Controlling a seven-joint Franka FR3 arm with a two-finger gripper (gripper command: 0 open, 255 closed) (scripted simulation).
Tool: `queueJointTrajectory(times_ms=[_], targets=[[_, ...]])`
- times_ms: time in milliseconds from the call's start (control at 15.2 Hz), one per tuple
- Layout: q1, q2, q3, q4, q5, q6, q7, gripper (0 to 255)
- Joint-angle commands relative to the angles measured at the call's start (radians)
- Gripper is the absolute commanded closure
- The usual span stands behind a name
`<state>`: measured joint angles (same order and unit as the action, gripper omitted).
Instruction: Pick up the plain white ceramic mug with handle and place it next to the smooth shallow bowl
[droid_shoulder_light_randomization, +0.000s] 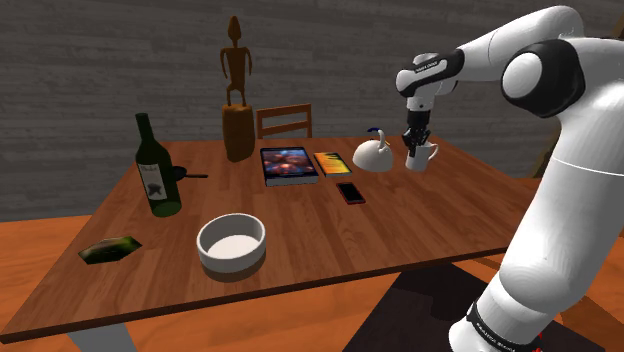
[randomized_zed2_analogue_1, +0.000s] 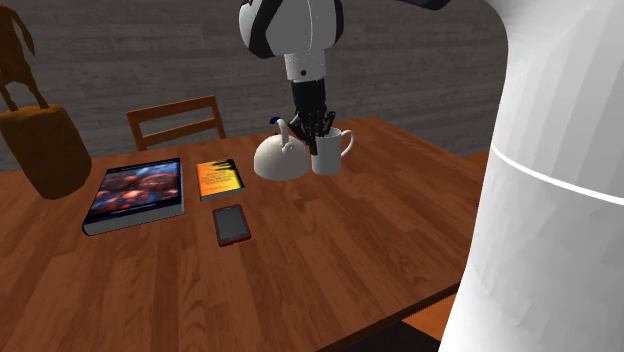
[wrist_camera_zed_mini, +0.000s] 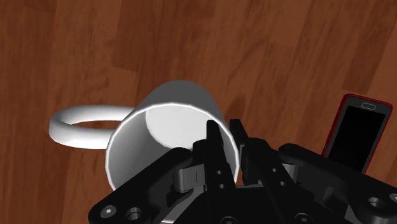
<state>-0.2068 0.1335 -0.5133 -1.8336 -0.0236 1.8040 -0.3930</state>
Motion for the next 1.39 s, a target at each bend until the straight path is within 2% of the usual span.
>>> queueJointTrajectory(times_ms=[0,792,1320], targets=[[0.001,-0.007,0.0,0.018,-0.003,-0.025,0.002,255],[0.002,-0.022,-0.002,0.151,-0.01,-0.171,-0.003,255],[0.114,-0.156,0.093,0.009,-0.042,-0.161,0.212,255]])
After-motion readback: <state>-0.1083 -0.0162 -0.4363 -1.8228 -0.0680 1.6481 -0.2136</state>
